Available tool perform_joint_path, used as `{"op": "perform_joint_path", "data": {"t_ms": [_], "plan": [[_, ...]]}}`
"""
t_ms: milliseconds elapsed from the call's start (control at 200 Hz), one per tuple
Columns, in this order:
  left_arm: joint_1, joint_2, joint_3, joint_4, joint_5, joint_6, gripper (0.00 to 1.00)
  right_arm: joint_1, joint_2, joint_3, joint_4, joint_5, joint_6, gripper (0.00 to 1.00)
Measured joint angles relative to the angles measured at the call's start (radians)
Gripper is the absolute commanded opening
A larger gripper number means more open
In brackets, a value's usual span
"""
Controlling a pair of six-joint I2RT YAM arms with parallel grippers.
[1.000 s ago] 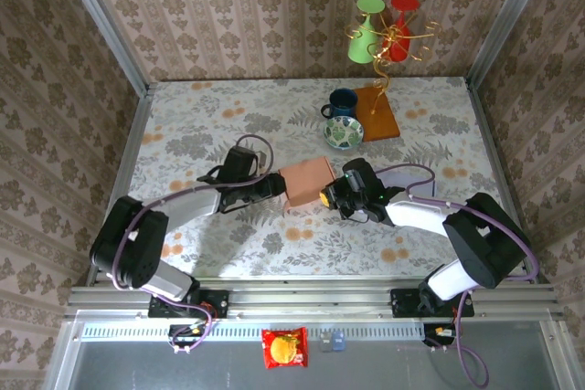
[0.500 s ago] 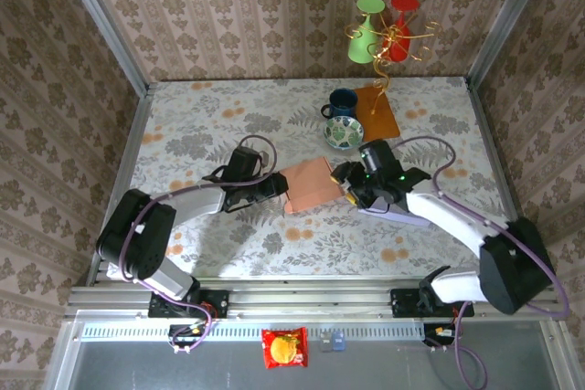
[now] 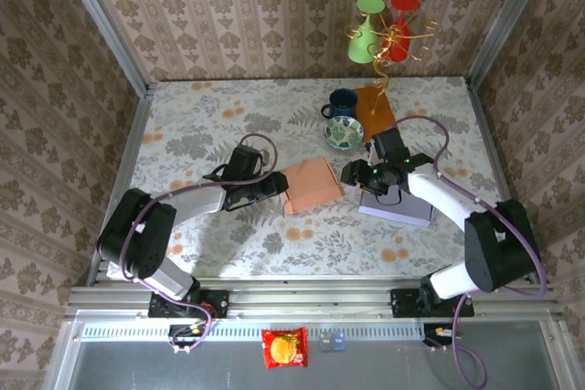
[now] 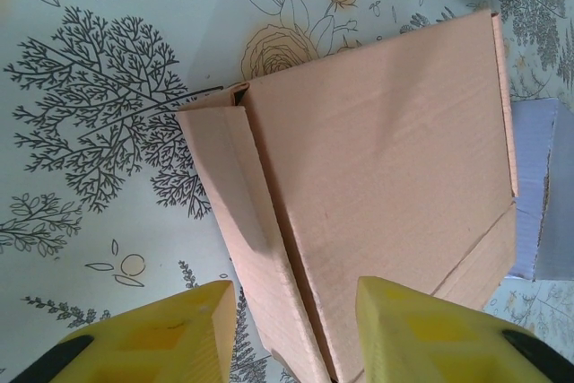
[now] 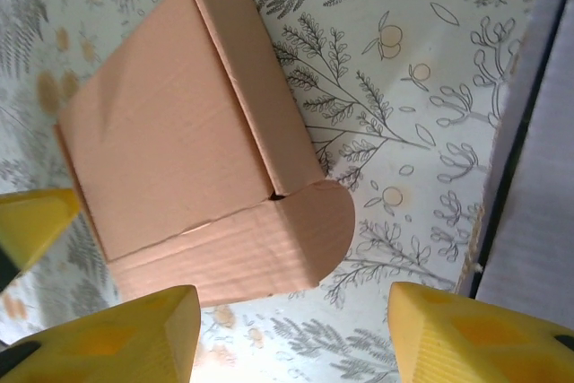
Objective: Fold the paper box
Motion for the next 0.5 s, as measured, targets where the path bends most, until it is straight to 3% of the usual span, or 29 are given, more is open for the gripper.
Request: {"op": "perform_joint_path", "data": {"t_ms": [500], "plan": [[0.000,0.010,0.000,0.039,-0.001,-0.019,0.34,0.000,0.187,0.144,0.011,-0.071,-0.115,0.62]]}}
